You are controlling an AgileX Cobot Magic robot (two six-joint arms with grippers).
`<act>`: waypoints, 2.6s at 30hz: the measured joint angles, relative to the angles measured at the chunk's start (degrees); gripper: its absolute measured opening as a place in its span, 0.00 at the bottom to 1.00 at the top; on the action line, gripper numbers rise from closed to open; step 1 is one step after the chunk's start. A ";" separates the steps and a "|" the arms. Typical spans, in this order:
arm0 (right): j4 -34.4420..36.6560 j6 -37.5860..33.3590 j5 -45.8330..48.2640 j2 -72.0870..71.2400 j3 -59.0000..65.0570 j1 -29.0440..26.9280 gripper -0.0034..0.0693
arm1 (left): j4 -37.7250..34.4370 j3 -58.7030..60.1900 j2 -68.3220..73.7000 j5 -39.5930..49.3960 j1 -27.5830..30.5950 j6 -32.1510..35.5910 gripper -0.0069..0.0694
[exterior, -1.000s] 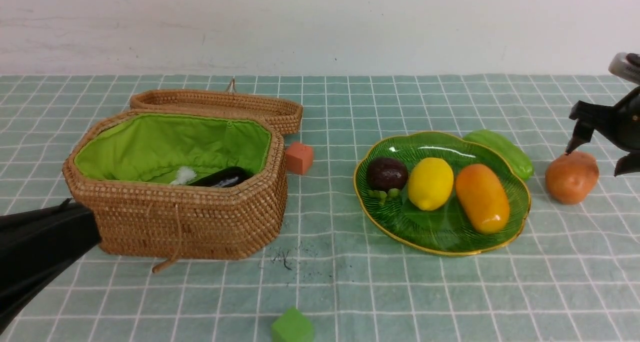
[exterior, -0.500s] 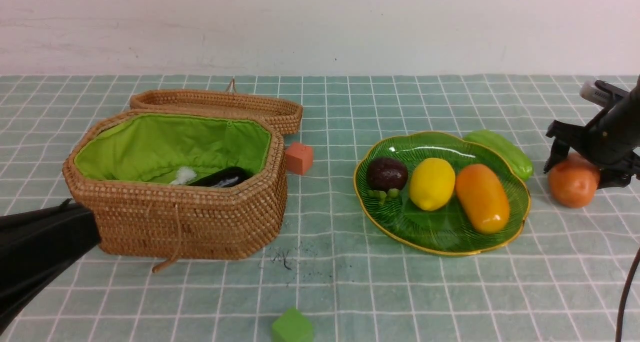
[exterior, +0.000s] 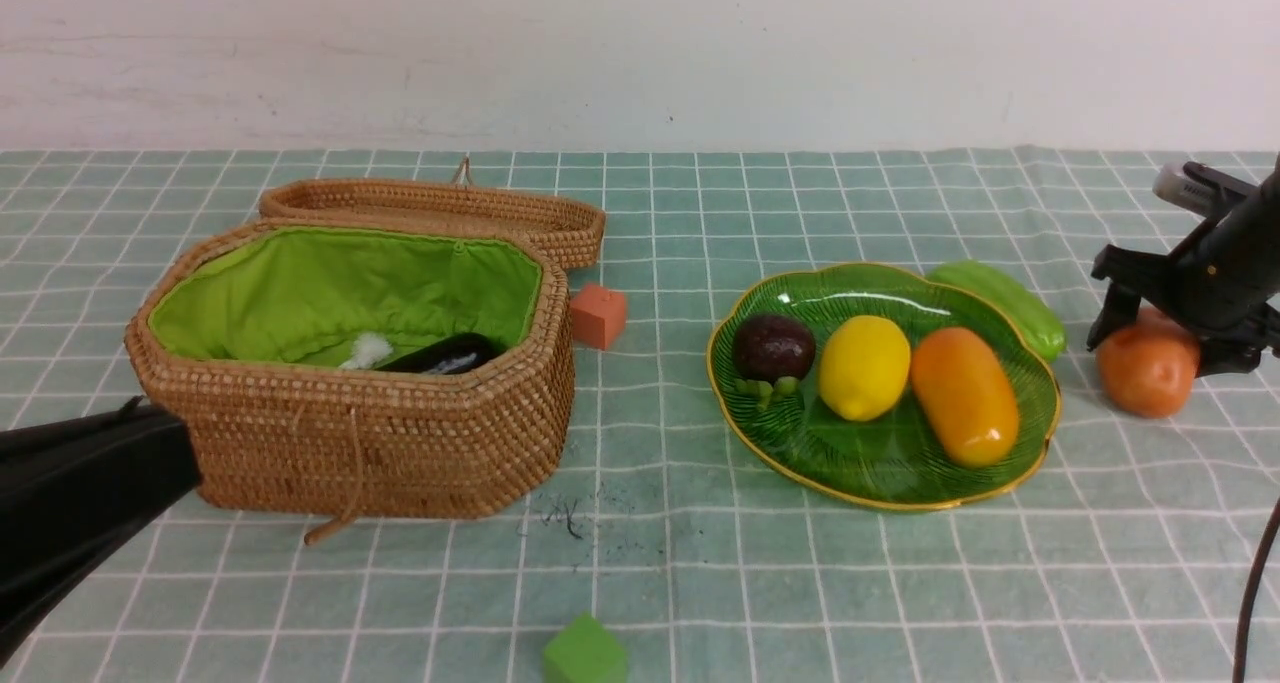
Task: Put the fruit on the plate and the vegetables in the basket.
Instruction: Use the right arm to grab a potato and put it into the left basket
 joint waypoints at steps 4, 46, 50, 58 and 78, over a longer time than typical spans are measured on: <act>0.00 -0.06 0.32 -0.06 0.00 0.00 0.85 | 0.00 0.00 0.00 0.00 0.00 0.00 0.10; 2.04 -12.03 15.24 -21.49 0.60 7.21 0.85 | 2.38 0.00 0.00 4.75 0.00 0.06 0.12; 1.85 -12.03 16.06 -21.60 0.60 8.03 0.85 | 2.42 0.00 0.00 5.03 0.00 0.06 0.13; 1.16 -12.03 17.94 -22.66 0.64 8.44 0.85 | 2.42 0.00 0.00 5.22 0.00 0.06 0.13; 3.28 -14.95 15.30 -28.83 9.24 14.06 0.85 | 2.42 0.00 0.00 6.92 0.00 0.00 0.14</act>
